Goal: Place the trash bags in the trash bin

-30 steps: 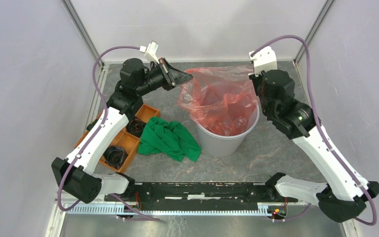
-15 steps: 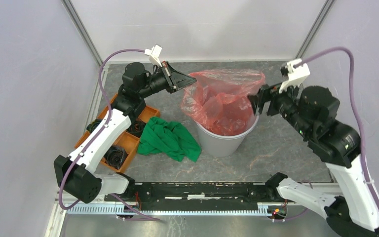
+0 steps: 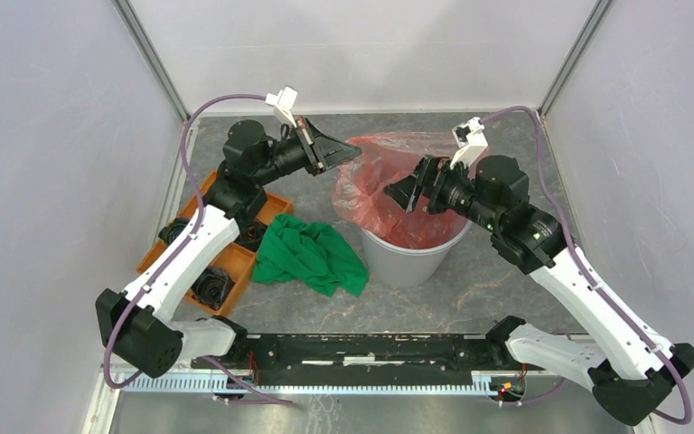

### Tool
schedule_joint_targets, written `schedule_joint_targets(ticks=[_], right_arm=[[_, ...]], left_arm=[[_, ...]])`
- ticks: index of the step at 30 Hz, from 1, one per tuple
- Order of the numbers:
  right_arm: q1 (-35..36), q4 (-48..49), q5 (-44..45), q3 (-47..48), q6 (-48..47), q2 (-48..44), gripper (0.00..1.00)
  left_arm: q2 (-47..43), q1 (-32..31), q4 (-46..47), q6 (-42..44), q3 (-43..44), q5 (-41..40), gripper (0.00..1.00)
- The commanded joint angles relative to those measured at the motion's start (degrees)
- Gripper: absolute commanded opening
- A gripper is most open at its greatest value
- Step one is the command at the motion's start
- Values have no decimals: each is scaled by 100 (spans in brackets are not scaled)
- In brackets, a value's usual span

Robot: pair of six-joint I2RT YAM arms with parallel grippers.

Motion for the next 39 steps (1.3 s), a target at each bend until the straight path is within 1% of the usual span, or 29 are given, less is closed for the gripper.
schedule_joint_targets(ticks=[1,5,11,14,16,17,19,20,21,23,25,28,31,34,35,37,39], right_arm=[[-4,485,47,447,370,118,98],[2,183,459,507,165,-17,98],[37,293,581,222,185,25,98],[156,158,839,232,-72,92,86],[203,-3,1055,238,-268,69,72],[202,-86,1175,234,-327,18,67],[207,-145,1432,176,-473,-133,64],[209,-141,1546,132,-518,-228,64],[207,-134,1598,120,-566,-271,66],[209,-141,1522,112,-667,-299,77],[206,-186,1398,86,-714,-246,84],[216,-214,1195,-24,-744,-212,86],[213,43,860,-250,-713,-194,85],[233,55,786,-259,-712,-73,79],[224,-23,915,-193,-770,-51,74],[234,-154,1240,-39,-929,-144,62],[234,-154,1497,-8,-1129,-366,38]], left_arm=[[-274,-259,205,-271,-108,-350,2],[-384,-341,123,-180,-136,-654,2],[-383,-539,662,-500,-270,-800,2],[-193,-685,735,-534,-147,-814,2],[-97,-758,750,-539,-71,-863,2],[-54,-789,769,-537,-48,-887,2],[28,-822,818,-552,22,-923,2],[86,-843,843,-558,66,-922,2],[135,-869,849,-557,117,-920,2],[212,-895,852,-558,202,-920,2],[261,-909,852,-558,285,-941,2],[343,-924,852,-556,409,-933,2],[402,-957,852,-556,504,-899,2],[438,-978,860,-551,550,-893,2],[455,-978,861,-536,562,-894,2],[482,-978,758,-448,601,-910,2],[479,-970,569,-316,611,-975,2]])
